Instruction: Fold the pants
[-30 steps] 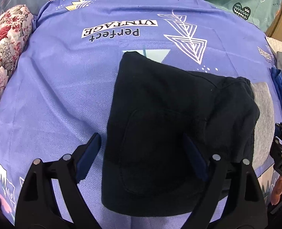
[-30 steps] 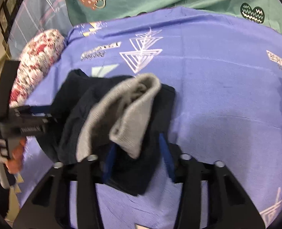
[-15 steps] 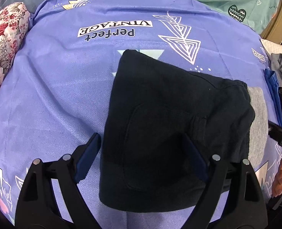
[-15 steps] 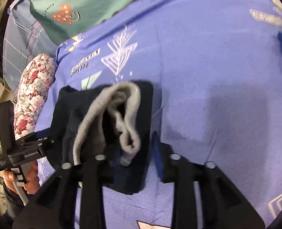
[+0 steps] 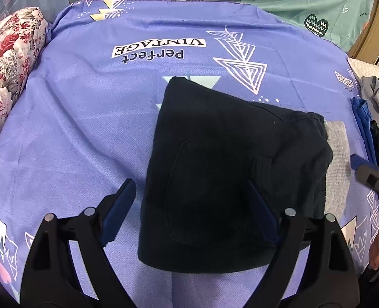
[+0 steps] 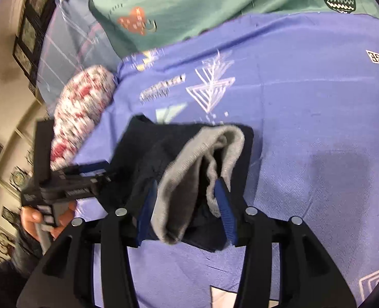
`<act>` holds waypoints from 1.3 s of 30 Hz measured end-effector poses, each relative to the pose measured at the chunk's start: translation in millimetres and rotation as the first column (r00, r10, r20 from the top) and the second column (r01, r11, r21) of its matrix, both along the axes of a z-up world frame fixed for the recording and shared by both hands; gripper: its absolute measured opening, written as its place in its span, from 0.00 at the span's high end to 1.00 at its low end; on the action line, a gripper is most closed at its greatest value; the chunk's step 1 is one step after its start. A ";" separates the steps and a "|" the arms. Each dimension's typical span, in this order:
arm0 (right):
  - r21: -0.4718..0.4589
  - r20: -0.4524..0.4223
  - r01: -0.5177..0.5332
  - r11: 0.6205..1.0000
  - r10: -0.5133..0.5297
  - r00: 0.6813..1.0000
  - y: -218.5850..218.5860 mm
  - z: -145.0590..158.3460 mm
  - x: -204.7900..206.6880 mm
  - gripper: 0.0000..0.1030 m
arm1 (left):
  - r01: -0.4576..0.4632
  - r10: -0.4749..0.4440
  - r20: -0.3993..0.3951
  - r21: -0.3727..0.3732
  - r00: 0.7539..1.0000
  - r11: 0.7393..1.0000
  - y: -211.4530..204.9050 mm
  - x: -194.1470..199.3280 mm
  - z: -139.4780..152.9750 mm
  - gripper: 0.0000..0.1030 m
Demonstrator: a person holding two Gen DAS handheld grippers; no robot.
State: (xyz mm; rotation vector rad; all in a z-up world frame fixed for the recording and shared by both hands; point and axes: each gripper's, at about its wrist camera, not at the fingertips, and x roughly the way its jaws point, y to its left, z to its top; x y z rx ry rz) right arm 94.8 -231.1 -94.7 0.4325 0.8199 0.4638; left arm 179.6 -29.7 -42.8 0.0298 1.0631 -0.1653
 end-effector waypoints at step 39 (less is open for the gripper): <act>-0.376 0.107 0.242 0.894 -0.218 0.970 15.3 22.6 3.9 0.60 | 0.017 -0.010 0.043 -0.166 0.999 0.986 34.2 8.2 4.2 0.14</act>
